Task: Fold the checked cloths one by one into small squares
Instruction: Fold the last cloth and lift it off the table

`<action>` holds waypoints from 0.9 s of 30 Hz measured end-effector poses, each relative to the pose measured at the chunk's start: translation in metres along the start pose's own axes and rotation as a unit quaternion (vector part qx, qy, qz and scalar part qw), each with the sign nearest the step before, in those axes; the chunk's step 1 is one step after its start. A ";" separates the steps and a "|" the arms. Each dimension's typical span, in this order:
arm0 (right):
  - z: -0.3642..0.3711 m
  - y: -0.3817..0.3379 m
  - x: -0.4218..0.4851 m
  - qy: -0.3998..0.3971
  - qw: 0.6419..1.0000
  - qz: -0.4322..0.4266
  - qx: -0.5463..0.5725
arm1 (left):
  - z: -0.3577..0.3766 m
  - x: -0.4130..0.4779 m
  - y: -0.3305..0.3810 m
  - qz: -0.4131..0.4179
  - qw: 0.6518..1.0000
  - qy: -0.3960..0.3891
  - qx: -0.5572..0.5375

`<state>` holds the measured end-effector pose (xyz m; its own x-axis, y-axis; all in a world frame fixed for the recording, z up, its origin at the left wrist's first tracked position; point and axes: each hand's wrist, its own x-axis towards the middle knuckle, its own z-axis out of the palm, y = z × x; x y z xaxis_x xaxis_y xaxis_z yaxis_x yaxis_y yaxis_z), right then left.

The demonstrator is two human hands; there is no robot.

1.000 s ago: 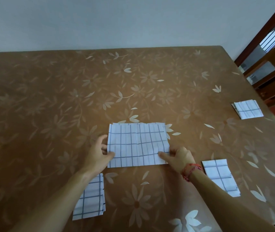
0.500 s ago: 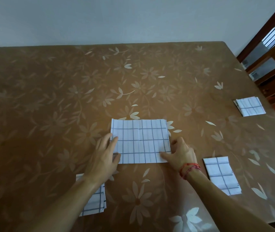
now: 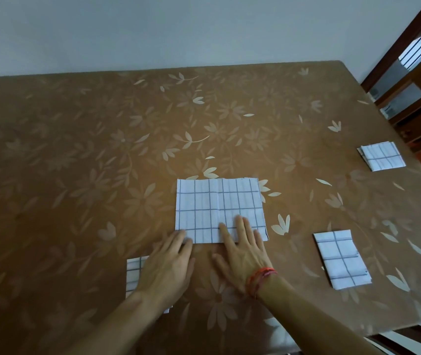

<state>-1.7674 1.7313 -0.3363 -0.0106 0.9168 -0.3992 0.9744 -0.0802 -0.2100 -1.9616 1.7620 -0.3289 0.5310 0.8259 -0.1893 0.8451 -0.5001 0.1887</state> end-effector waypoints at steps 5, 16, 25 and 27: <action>0.005 -0.001 -0.006 -0.017 0.999 0.034 -0.027 | 0.007 0.000 0.000 0.003 1.000 -0.020 0.007; 0.015 -0.044 -0.006 0.002 0.991 -0.129 -0.038 | 0.014 -0.002 -0.007 0.032 0.996 -0.068 -0.044; 0.024 -0.052 -0.006 0.029 0.992 -0.113 -0.044 | 0.014 -0.001 -0.007 0.029 0.996 -0.077 -0.024; 0.022 -0.046 -0.010 0.015 0.994 -0.101 -0.049 | 0.012 0.000 -0.006 0.022 0.997 -0.074 -0.028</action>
<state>-1.8176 1.7173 -0.3424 -0.2033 0.9214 -0.3311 0.9702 0.1439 -0.1951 -1.9657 1.7618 -0.3413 0.5744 0.7541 -0.3185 0.8182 -0.5163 0.2531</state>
